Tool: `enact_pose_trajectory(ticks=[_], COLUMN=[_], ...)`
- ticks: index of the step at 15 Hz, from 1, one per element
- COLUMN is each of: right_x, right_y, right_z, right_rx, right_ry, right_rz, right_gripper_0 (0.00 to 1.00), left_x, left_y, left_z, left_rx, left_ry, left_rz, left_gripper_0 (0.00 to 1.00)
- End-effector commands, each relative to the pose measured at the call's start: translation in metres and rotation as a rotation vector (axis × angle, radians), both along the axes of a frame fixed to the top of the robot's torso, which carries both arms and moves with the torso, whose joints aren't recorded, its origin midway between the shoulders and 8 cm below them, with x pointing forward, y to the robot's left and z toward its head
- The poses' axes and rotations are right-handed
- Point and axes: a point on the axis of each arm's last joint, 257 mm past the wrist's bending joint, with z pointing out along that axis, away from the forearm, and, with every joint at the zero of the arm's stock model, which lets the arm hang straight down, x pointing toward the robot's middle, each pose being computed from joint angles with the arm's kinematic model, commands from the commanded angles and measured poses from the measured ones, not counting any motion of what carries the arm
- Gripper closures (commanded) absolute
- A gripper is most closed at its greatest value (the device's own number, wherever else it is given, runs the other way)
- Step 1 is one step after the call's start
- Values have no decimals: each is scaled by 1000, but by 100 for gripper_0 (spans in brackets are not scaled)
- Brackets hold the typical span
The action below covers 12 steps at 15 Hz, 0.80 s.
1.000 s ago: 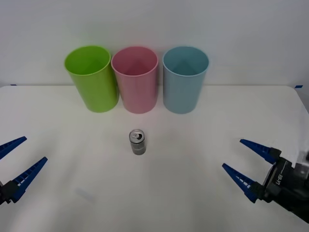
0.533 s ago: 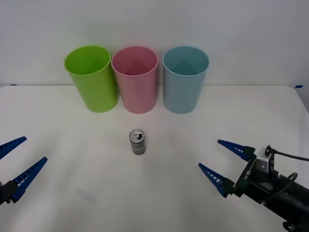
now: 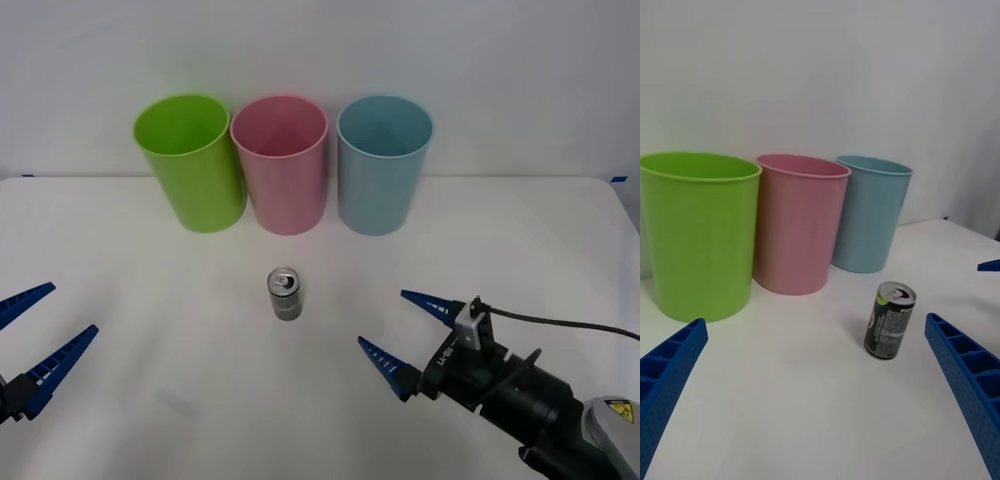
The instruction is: Grasp the object on the table and drop it into the matching bin: aluminum can to the light blue bin, PET bottle to the pink bin.
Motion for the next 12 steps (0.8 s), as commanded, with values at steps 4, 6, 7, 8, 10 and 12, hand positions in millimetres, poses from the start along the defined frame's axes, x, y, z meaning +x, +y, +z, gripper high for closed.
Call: enact_pose_trajectory(ticks=[4, 6, 7, 8, 10, 12], right_x=[32, 41, 45, 48, 54, 59], right_y=[46, 58, 66, 72, 84, 95], right_z=[-22, -26, -27, -28, -31, -31], right_rx=[-21, -27, -27, -30, -38, -42], right_ry=[13, 14, 15, 18, 20, 20], right_rz=[3, -5, -5, -4, -14, -22], right_gripper_0=[0, 0, 0, 0, 0, 0], left_x=[0, 0, 0, 0, 0, 0], left_y=[0, 0, 0, 0, 0, 0], left_z=[0, 0, 0, 0, 0, 0], left_rx=[0, 0, 0, 0, 0, 0], left_ry=[0, 0, 0, 0, 0, 0], left_rz=[0, 0, 0, 0, 0, 0], left_gripper_0=[0, 0, 0, 0, 0, 0])
